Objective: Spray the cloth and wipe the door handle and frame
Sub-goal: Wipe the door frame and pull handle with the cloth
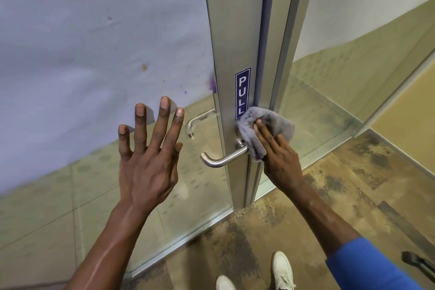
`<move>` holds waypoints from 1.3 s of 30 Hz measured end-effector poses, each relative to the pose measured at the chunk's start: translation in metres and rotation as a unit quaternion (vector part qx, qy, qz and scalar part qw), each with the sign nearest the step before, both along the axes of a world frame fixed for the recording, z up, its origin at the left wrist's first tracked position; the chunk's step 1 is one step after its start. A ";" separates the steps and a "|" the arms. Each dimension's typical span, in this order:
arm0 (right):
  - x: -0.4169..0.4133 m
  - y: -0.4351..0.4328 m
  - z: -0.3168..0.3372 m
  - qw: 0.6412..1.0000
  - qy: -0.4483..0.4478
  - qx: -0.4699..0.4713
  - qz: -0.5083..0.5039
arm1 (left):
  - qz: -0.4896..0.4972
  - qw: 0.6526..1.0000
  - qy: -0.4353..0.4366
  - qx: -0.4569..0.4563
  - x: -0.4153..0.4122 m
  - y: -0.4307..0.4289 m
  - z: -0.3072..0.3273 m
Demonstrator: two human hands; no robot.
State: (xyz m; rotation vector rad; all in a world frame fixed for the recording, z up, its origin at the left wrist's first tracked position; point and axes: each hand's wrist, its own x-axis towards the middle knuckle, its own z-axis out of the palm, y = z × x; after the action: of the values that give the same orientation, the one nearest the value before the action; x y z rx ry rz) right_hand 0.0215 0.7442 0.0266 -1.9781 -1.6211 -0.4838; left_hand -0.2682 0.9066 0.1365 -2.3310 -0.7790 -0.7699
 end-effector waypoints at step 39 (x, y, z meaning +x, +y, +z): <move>-0.076 0.013 -0.055 0.898 0.415 0.121 -0.082 | 0.002 1.000 0.007 -0.001 0.001 0.001 0.000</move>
State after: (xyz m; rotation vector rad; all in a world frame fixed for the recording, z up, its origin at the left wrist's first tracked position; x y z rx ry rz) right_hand -0.0542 0.7571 -0.0287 -1.7648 -0.8168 0.1152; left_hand -0.2673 0.9076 0.1366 -2.3330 -0.7798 -0.7506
